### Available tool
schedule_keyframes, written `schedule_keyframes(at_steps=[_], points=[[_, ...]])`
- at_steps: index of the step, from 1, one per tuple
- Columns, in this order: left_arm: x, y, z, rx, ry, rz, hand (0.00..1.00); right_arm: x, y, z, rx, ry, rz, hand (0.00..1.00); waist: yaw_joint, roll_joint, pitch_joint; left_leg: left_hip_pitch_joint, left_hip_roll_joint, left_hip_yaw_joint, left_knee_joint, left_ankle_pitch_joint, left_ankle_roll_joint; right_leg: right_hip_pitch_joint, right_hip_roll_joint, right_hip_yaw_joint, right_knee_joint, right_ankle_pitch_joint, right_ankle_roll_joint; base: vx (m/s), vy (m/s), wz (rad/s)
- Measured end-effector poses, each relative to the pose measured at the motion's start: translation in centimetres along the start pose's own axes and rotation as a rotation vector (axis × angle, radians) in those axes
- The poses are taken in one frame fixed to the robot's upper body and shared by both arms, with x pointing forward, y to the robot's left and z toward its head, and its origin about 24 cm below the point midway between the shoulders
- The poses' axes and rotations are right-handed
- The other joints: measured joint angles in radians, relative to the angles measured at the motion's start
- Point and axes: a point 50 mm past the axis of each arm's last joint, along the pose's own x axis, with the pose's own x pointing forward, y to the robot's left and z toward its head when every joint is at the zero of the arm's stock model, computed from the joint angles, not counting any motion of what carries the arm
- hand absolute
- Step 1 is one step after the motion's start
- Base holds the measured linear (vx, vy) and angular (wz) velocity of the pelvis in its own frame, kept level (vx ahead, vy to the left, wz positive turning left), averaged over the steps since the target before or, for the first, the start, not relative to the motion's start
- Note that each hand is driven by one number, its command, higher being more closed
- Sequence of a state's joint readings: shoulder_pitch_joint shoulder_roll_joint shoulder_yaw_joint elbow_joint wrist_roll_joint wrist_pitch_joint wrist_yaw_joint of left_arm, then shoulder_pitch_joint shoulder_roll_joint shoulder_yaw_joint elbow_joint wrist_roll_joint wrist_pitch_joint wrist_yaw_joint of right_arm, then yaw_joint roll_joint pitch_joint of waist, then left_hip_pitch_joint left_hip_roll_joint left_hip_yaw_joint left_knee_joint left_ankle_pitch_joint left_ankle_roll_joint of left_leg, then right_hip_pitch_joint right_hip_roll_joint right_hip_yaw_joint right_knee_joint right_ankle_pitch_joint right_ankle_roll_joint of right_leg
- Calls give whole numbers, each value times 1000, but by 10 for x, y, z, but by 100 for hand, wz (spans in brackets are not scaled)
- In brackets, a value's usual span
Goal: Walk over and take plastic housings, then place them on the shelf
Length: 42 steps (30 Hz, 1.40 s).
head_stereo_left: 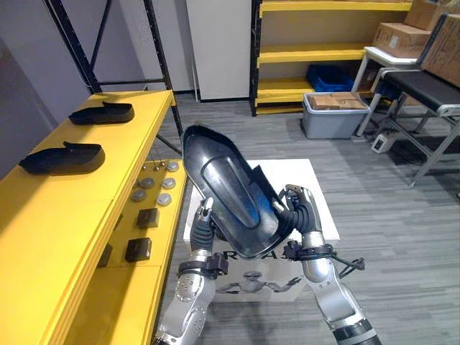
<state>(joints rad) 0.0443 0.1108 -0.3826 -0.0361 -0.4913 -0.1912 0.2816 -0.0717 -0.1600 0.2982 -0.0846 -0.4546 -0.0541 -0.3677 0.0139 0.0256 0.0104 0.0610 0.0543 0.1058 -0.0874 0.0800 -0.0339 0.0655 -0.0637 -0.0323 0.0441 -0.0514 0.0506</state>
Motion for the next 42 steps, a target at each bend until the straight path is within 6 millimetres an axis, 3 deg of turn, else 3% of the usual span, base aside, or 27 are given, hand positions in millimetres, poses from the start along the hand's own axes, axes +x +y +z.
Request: schedule_keyframes(at_steps=[9, 10, 21, 24, 27, 28, 34, 37, 38, 40, 42], points=[[0, 3, -7, -38, 57, 22, 100, -1, 2, 5, 35, -14, -9, 100, 0, -11, -7, 1, 0, 0, 0, 1, 1, 0, 0, 0, 0, 1, -1, 0, 0, 0], [0, 3, -7, -38, 57, 22, 100, -1, 2, 5, 35, -15, -9, 0, -1, -11, -7, 1, 0, 0, 0, 1, 1, 0, 0, 0, 0, 1, -1, 0, 0, 0], [5, 5, -3, -5, 45, 26, 100, -1, 7, 13, 161, -52, 48, 0, 0, -16, -6, 6, 0, 1, 0, 1, 1, 1, 0, 0, -1, 1, -1, 0, 0, 0], [6, 4, 1, 61, 9, 13, 100, 2, -5, 9, 271, -20, 11, 0, 3, -20, -3, 8, 0, 1, 0, 1, 1, 3, 0, 0, -1, 1, -1, 0, 0, 0], [7, 5, 4, 93, -12, 4, 100, 6, -37, 5, 449, -10, -128, 0, 2, -22, -2, 9, 0, 2, 0, 1, 1, 3, 0, 0, -1, 1, -1, 0, 0, 0], [6, 8, 7, 90, -24, 9, 100, 6, -59, -1, 504, -9, -220, 0, 2, -23, 0, 9, 0, 1, 0, 1, 1, 3, 0, 0, -1, 1, -1, 0, 0, 0], [-6, 38, 12, 148, -44, 122, 100, -13, -133, -36, 742, -9, -576, 0, -5, -24, 9, 10, 1, 3, -1, 0, 0, 3, 1, 2, -2, 1, 0, 0, 0, 0], [-12, 52, 12, 191, -42, 189, 100, -27, -149, -55, 772, 27, -683, 0, -11, -25, 10, 10, 1, 3, -1, 0, 0, 3, 1, 2, -3, 1, 0, 0, 0, 0], [-17, 62, 15, 219, -47, 229, 100, -42, -154, -75, 742, 116, -737, 0, -11, -25, 13, 9, 1, 2, -1, 0, 0, 3, 1, 1, -4, 1, 0, 0, 0, 0], [-21, 67, 18, 227, -56, 256, 100, -55, -154, -90, 715, 197, -760, 0, -12, -25, 16, 7, 1, 2, -1, 0, -1, 2, 1, 1, -4, 1, 0, 0, 0, 0], [-29, 75, 21, 244, -65, 297, 100, -84, -147, -120, 671, 383, -778, 0, -15, -24, 17, 4, 1, 1, -1, -1, -1, 1, 0, 0, -7, 1, 0, 0, 0, 0]])
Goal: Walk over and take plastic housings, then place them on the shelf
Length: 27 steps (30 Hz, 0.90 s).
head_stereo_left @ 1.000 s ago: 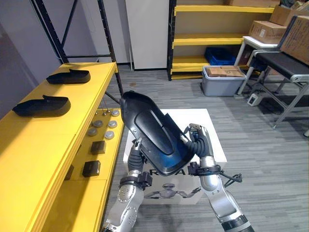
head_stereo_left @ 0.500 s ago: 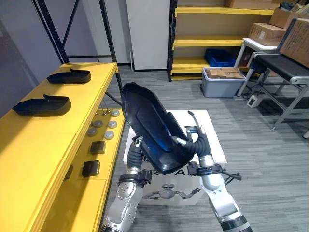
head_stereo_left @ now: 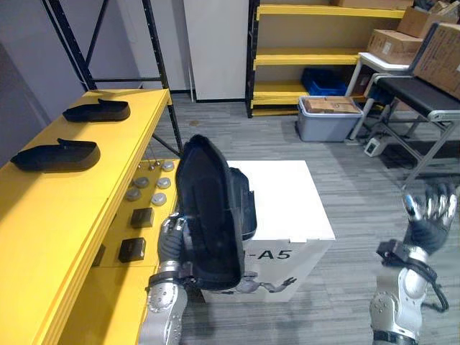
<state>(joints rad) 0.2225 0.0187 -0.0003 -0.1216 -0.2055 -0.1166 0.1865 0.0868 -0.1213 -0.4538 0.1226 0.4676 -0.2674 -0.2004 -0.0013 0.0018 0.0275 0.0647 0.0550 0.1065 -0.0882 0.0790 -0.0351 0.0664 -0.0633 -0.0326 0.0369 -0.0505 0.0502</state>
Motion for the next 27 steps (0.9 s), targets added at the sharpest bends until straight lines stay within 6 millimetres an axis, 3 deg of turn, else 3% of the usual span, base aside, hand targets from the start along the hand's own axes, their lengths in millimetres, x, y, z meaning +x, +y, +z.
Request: schedule_keyframes(at_steps=[3, 7, 10, 13, 17, 19, 20, 22, 23, 25, 27], points=[[-10, 14, -4, 25, 20, 44, 100, -25, -45, -46, -216, 259, -66, 0, -8, 1, 1, -3, 5, -1, 0, -2, -2, 2, 1, -1, -7, 0, 0, 0, 0, 0], [-20, 18, -11, 53, 60, 29, 100, -66, -87, -89, -344, 552, -118, 0, -8, 3, 4, -4, 5, -2, 0, -2, -2, 10, 1, -3, -8, 0, 0, 0, 0, 1], [-25, 17, -14, 49, 76, 15, 100, -97, -102, -111, -370, 718, -125, 0, -7, 3, 14, 10, 6, -8, -1, -5, -5, 31, 0, -9, -9, -1, 0, -12, 0, 6], [-30, 15, -13, 38, 75, 7, 100, -127, -100, -126, -402, 842, -55, 0, -2, 3, 16, 11, 6, -22, -4, -17, -6, 39, -2, -23, -7, -7, 7, -46, -2, 12], [-34, 12, -9, 14, 64, 17, 100, -149, -88, -139, -444, 937, 55, 0, 9, -2, 25, 9, -8, -75, -4, -14, -4, 46, -19, -86, 38, -44, 19, -23, -12, 44], [-32, 10, -5, 7, 44, 7, 100, -155, -80, -144, -465, 961, 108, 0, 18, -7, 29, -18, -30, -146, 6, -2, 1, 49, -41, -165, 72, -66, 16, -4, -22, 148], [-26, 5, 1, -2, 9, 0, 100, -153, -68, -148, -478, 954, 156, 0, 18, -13, 35, -89, -47, -159, 49, -19, 32, 51, -75, -293, 94, -80, 23, -1, -11, 201], [-18, -1, 7, -17, -23, -13, 100, -146, -60, -150, -479, 937, 170, 0, 17, -18, 53, -141, -32, -28, 116, -47, 69, 65, -107, -392, 97, -81, 24, 20, 15, 209], [-14, -5, 10, -31, -44, -8, 100, -135, -55, -151, -503, 917, 189, 0, 23, -8, 64, -187, 14, 122, 190, -59, 83, 74, -118, -457, 104, -82, 26, 57, 60, 171], [-10, -7, 11, -39, -52, -4, 100, -123, -50, -149, -517, 885, 204, 0, 22, -1, 77, -211, 62, 285, 250, -61, 88, 102, -137, -541, 140, -99, 52, 107, 94, 149], [-10, -6, 9, -34, -42, 9, 100, -117, -45, -149, -537, 869, 226, 0, 23, -7, 77, -209, 23, 295, 230, -70, 94, 127, -171, -592, 143, -102, 54, 170, 177, 131]])
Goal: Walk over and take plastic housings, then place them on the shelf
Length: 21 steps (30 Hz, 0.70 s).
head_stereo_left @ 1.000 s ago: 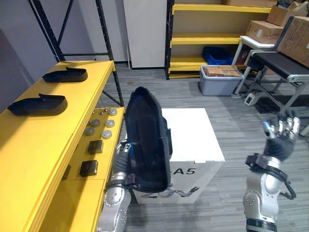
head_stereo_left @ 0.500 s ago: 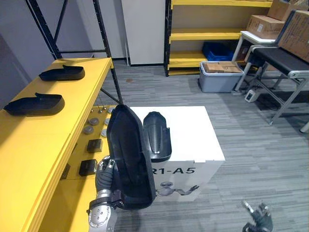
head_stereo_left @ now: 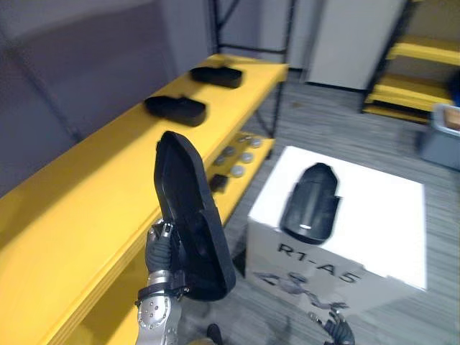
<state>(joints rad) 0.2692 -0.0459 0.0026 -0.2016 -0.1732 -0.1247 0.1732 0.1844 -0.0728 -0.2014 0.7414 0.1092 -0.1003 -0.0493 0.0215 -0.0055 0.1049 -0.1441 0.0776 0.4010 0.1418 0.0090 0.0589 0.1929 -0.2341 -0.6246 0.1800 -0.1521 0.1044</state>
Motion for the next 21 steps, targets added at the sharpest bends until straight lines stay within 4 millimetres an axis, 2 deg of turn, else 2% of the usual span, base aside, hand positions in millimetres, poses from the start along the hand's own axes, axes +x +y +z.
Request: schedule_keyframes(at_steps=[2, 3, 5, 6, 7, 8, 10, 11, 12, 15, 16, 18, 19, 20, 21], points=[[3, 0, -1, 9, 1, -7, 100, 4, 5, 5, -6, -6, 14, 0, -1, -20, 10, -8, -63, -21, -20, -2, 3, 23, -33, -23, -41, -17, 7, 176, 198, 111], [4, -2, -6, 13, 21, -14, 100, 5, 8, 5, -3, 1, 21, 0, -1, -26, 18, -21, -97, -49, 4, -17, 23, 49, -56, -51, -43, -19, 26, 167, 178, 99], [3, -10, -16, 24, 69, -52, 100, 4, 10, -1, -19, 24, 26, 0, -3, -33, 23, -19, -133, -99, 42, -50, 42, 55, -110, -71, 82, -16, 22, 203, 201, 101], [2, -19, -19, 33, 81, -93, 100, 2, 10, -4, -32, 37, 27, 0, -7, -34, 23, 5, -155, -142, 47, -62, 51, 29, -155, -34, 232, 7, -16, 242, 228, 106], [3, -30, -19, 34, 80, -141, 100, -1, 10, -10, -54, 52, 35, 0, -14, -24, 24, 33, -162, -189, 47, -74, 57, -37, -171, 103, 401, 24, -82, 241, 205, 110], [5, -33, -19, 44, 76, -159, 100, -1, 13, -10, -57, 53, 43, 0, -20, -26, 26, 44, -163, -214, 47, -80, 59, -72, -154, 185, 464, 9, -89, 243, 139, 99], [14, -40, -17, 66, 56, -178, 100, -3, 26, -5, -72, 21, 84, 0, -32, -37, 34, 97, -167, -269, 28, -89, 59, -201, -43, 459, 553, -85, -53, 236, 67, 72], [15, -41, -16, 73, 51, -176, 100, -3, 28, -3, -70, 11, 90, 0, -32, -39, 35, 107, -169, -278, 24, -91, 57, -230, -22, 500, 544, -103, -45, 251, 46, 57], [18, -44, -14, 72, 38, -181, 100, -5, 34, -2, -69, -3, 107, 0, -33, -45, 35, 131, -175, -307, 21, -98, 50, -288, 26, 578, 497, -120, -25, 198, 21, 61], [23, -54, -8, 79, 3, -201, 100, -11, 39, -8, -57, 6, 119, 0, -42, -48, 34, 146, -183, -387, 42, -116, 26, -354, 106, 706, 369, -118, -17, 179, -55, 85], [23, -57, -7, 75, -1, -206, 100, -13, 41, -10, -56, 9, 122, 0, -43, -51, 33, 145, -184, -395, 50, -123, 18, -359, 115, 730, 337, -117, -17, 223, -158, 111], [22, -64, -5, 58, -11, -216, 100, -20, 43, -18, -47, 23, 128, 0, -28, -75, 19, 147, -194, -407, 91, -174, 15, -358, 106, 751, 232, -58, -13, 256, -215, 74], [21, -64, -6, 53, -5, -206, 100, -22, 48, -21, -47, 34, 145, 0, -11, -99, 2, 145, -199, -418, 140, -223, -4, -346, 97, 746, 194, 11, 10, 247, -230, 33], [19, -67, -8, 51, 6, -208, 100, -22, 48, -21, -47, 36, 143, 0, -12, -83, -5, 142, -175, -427, 168, -257, -26, -324, 114, 722, 184, 9, 4, 254, -250, 24], [18, -71, -8, 51, 4, -217, 100, -22, 47, -21, -46, 34, 142, 0, -13, -75, -12, 140, -153, -423, 177, -273, -33, -311, 126, 707, 164, 13, -3, 236, -252, 28]])
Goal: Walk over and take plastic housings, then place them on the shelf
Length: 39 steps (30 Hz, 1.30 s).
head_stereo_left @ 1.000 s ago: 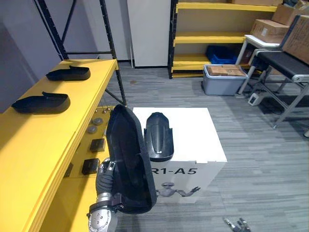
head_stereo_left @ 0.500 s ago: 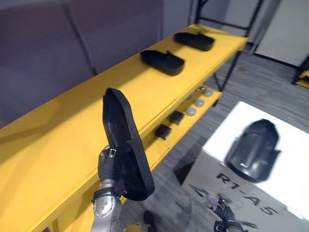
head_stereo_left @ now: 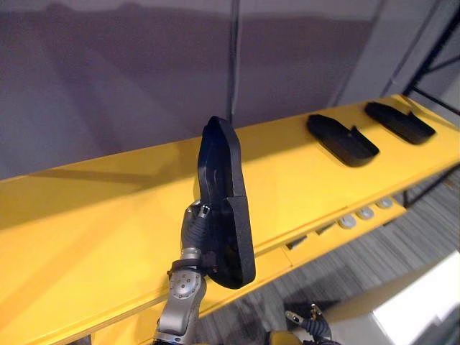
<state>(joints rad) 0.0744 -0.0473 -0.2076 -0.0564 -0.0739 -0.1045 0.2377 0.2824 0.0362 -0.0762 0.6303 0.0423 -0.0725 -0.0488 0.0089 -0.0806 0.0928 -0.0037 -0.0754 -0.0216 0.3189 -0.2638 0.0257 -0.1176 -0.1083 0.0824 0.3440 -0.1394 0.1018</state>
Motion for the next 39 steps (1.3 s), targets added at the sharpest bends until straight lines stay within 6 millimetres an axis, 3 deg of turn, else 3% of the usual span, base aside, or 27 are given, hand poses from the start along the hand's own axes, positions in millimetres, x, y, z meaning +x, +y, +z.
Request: schedule_keyframes(at_steps=[2, 4, 8, 13, 19, 23, 31, 39], points=[[1, -14, 4, 18, -22, -60, 100, 2, 1, 7, -1, -26, 4, 0, 2, 10, -12, 9, 85, 81, -5, -1, -24, 37, 38, -33, -59, 11, -20, 234, -254, 18], [1, -18, 4, 33, -26, -77, 100, 2, 0, 10, -2, -38, 3, 0, -4, 9, -17, 35, 95, 89, -29, 9, -38, 63, 47, -39, -85, 15, -26, 170, -123, 4], [2, -21, 5, 49, -37, -76, 100, 1, -2, 7, -7, -29, -2, 0, -10, 6, -39, 71, 99, 95, -81, 22, -45, 102, 53, -40, -144, 23, -37, 144, -16, -3], [20, -20, 0, 103, -14, -13, 100, -1, 1, 0, -20, -3, 21, 0, -14, 3, -48, 96, 92, 94, -112, 33, -44, 139, 48, -41, -193, 42, -42, 89, 45, 3], [51, -1, -21, 196, 108, 137, 100, 4, 6, -6, -64, 44, 48, 0, -40, 4, -70, 98, 77, 86, -181, 86, -36, 143, 35, -47, -263, 101, -34, 3, 27, 4], [59, 6, -34, 231, 182, 183, 100, 7, 2, -8, -102, 64, 45, 0, -55, 4, -70, 107, 72, 79, -211, 111, -32, 143, 32, -47, -271, 116, -36, -73, 2, 2], [79, 17, -34, 234, 228, 240, 100, 11, 3, -8, -134, 85, 57, 0, -96, 3, -67, 108, 72, 74, -296, 178, -25, 131, 38, -37, -336, 169, -38, -153, -52, -3], [92, 15, -29, 190, 238, 247, 100, 12, -18, -5, -180, 83, 20, 0, -120, 4, -56, 103, 83, 99, -370, 222, -47, 114, 54, -12, -401, 214, -44, -80, -40, -10]])
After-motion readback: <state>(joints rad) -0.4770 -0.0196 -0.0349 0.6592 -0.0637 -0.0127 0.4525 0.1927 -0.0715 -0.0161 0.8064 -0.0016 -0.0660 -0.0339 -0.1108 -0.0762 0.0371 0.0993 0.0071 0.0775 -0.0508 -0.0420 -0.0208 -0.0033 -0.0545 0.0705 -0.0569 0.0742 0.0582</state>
